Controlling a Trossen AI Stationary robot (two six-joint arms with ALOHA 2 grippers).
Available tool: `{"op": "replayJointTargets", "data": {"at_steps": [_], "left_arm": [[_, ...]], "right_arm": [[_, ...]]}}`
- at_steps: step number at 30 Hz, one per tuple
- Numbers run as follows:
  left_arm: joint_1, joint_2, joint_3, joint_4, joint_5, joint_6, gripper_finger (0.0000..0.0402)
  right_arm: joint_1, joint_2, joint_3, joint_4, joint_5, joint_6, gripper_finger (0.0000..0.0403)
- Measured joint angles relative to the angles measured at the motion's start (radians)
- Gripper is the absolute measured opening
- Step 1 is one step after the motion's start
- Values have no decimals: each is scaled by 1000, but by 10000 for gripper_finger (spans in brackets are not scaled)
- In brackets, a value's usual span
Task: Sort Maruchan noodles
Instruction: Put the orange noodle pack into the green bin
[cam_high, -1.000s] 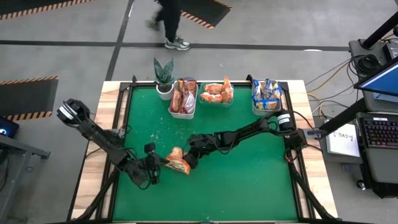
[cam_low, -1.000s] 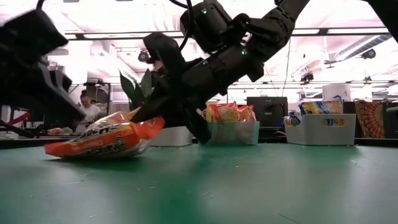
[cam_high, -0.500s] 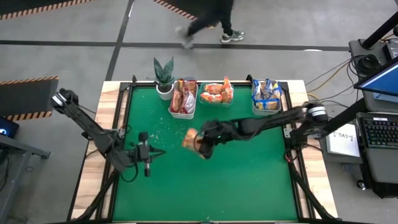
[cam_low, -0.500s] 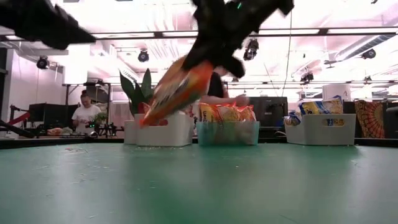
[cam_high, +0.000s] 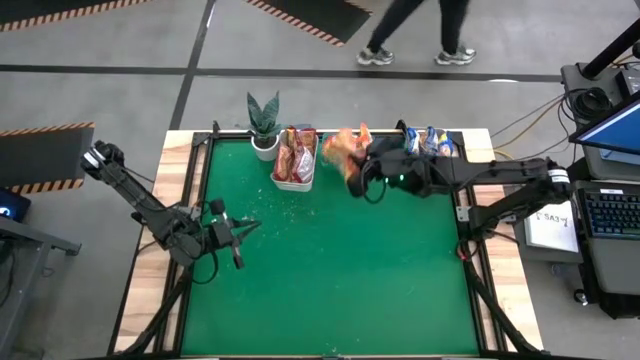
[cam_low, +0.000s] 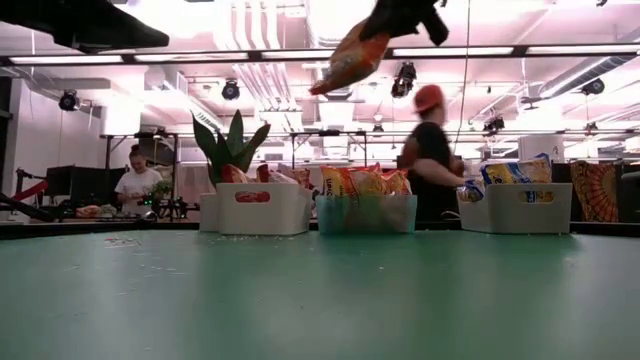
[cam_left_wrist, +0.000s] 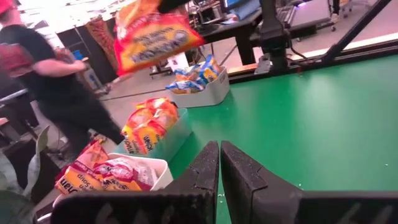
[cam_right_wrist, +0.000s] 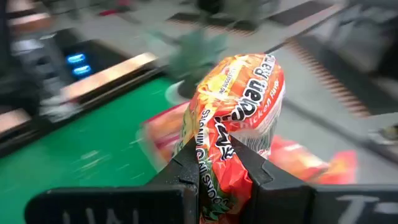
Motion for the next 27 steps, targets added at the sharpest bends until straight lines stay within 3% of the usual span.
{"op": "replayJointTargets", "data": {"at_steps": [4,10,14,27], "left_arm": [[0,-1,0,0,-6,-2,0],[1,0,0,0,-124,-36,0],[1,0,0,0,-133,-37,0],[1,7,-3,-4,-133,-48,0]], "right_arm": [[-88,-2,0,-1,78,-52,38],[-219,65,0,-2,79,-104,38],[-280,119,0,-6,77,-204,38],[-334,287,0,-45,169,-54,38]]}}
